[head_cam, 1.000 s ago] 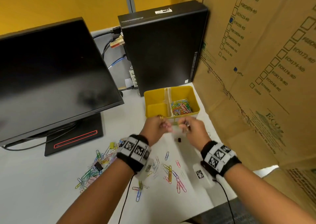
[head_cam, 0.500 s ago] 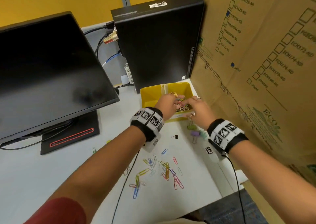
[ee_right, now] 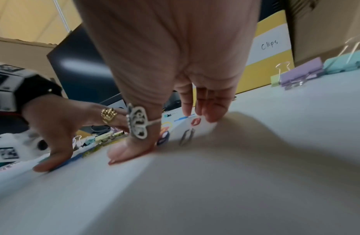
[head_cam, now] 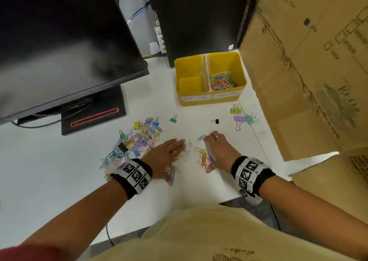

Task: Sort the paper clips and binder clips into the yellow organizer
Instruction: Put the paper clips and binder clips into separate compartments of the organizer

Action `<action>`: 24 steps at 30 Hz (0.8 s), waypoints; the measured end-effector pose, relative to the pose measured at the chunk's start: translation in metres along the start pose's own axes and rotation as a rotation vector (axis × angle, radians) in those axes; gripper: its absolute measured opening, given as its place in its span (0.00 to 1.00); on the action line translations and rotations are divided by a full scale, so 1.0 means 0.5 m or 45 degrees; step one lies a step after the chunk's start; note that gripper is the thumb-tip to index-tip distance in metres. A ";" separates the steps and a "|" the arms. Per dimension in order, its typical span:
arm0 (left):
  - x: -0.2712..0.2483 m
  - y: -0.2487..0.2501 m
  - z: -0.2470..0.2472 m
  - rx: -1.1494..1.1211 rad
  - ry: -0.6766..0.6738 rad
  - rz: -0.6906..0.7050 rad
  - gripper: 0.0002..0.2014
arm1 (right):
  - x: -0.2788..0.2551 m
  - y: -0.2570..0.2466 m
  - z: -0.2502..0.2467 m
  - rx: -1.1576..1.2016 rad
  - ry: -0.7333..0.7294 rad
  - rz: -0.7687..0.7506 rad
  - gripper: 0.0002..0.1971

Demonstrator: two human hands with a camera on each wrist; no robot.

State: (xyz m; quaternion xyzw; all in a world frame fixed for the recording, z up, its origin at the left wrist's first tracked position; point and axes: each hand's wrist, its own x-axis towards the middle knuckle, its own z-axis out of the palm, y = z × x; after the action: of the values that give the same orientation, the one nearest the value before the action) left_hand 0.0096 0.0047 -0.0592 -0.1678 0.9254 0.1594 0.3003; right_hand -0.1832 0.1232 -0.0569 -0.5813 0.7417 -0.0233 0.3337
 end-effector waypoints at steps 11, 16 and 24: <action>0.025 0.072 0.015 -0.244 0.295 -0.305 0.28 | 0.042 -0.022 -0.003 -0.283 -0.011 -0.252 0.18; 0.045 0.075 0.029 -0.352 0.400 -0.405 0.22 | 0.051 -0.024 0.009 -0.248 0.044 -0.188 0.14; 0.082 0.061 0.021 -0.465 0.393 -0.474 0.15 | 0.078 -0.042 0.002 -0.182 0.025 -0.136 0.17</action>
State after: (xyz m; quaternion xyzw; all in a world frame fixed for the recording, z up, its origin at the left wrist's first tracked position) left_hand -0.0291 0.0272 -0.0863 -0.4080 0.8695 0.2379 0.1448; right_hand -0.1689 0.0825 -0.0668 -0.6422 0.7126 0.0063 0.2824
